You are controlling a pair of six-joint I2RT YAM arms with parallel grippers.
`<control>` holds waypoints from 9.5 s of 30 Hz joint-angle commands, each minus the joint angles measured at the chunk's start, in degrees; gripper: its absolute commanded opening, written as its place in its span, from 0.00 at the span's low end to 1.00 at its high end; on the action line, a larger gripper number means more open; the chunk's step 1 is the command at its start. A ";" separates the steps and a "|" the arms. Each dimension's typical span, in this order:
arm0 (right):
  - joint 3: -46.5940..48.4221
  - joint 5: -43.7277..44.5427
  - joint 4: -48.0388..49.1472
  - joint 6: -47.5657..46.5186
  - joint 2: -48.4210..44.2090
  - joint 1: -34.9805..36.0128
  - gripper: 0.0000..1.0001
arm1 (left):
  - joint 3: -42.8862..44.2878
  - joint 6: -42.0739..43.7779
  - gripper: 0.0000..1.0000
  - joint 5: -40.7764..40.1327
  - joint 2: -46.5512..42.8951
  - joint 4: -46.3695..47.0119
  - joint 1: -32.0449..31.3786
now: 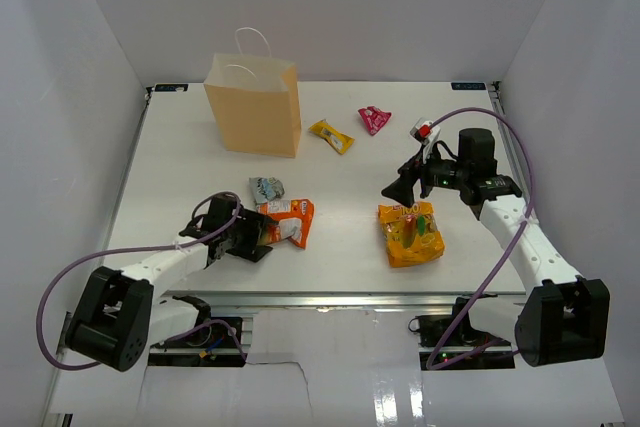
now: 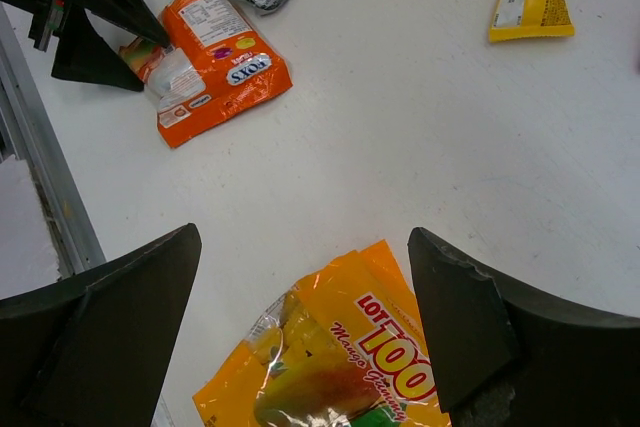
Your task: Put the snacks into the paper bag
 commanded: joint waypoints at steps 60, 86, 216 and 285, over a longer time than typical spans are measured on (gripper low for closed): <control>-0.76 -3.41 1.26 1.11 -0.93 -1.15 0.90 | 5.33 26.95 0.00 -2.43 -22.84 21.24 0.19; -0.93 -2.80 1.26 0.59 -1.90 -1.15 0.90 | 47.59 31.78 0.00 4.07 2.28 23.70 2.73; 56.40 12.97 6.63 1.73 38.37 16.53 0.47 | 7.35 46.71 0.98 16.13 -19.97 4.72 19.27; 33.02 -9.12 35.63 44.89 47.61 3.60 0.08 | 13.42 34.51 0.98 2.23 -5.90 13.40 -4.03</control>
